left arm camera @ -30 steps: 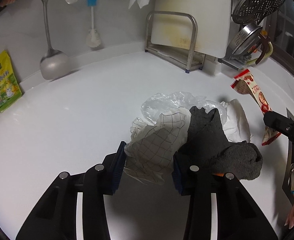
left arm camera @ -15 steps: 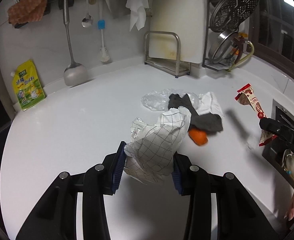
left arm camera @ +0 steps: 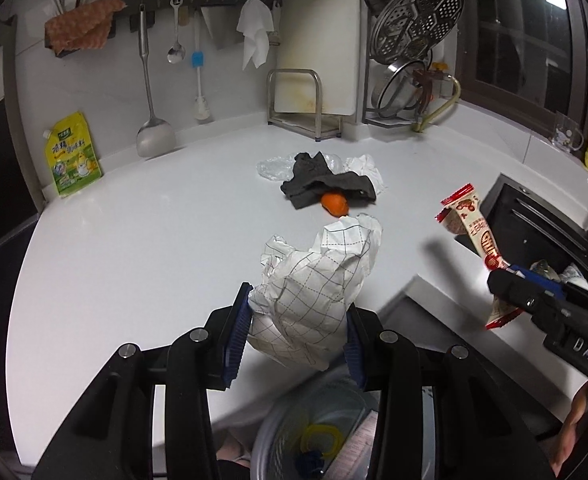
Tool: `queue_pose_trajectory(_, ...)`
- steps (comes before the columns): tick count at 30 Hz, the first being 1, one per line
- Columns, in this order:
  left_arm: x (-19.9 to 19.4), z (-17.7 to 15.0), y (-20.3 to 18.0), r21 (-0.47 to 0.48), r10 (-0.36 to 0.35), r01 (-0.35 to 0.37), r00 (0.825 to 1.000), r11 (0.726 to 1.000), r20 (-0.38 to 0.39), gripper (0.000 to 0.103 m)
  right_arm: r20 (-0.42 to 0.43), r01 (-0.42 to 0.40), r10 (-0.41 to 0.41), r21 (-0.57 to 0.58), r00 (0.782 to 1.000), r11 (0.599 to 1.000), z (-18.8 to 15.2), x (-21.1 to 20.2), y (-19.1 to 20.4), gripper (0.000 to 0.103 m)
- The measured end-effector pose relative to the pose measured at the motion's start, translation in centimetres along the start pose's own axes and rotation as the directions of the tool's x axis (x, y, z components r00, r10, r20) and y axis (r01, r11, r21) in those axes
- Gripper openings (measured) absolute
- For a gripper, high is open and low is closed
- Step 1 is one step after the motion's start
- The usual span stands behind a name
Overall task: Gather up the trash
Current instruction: 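Carry white tissue and snack wrapper over the grey bin with both tools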
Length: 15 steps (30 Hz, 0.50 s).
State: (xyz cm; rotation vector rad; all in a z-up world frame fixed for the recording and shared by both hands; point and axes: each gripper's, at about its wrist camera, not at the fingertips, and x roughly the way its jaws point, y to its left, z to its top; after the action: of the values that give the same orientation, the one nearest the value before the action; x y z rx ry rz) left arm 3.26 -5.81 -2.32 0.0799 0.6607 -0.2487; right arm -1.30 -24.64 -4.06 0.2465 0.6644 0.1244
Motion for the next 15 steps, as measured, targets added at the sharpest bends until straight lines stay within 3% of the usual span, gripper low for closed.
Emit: queue_pose_trajectory(15, -3.3, -7.3, -0.7, 0.005, -0.031, 0.031, 0.997, 1.000, -0.068, 0.041, -0.057, -0.032, 0.034, 0.027, 0.998, 0.999, -8.0, -2.5, 1.9, 0.035)
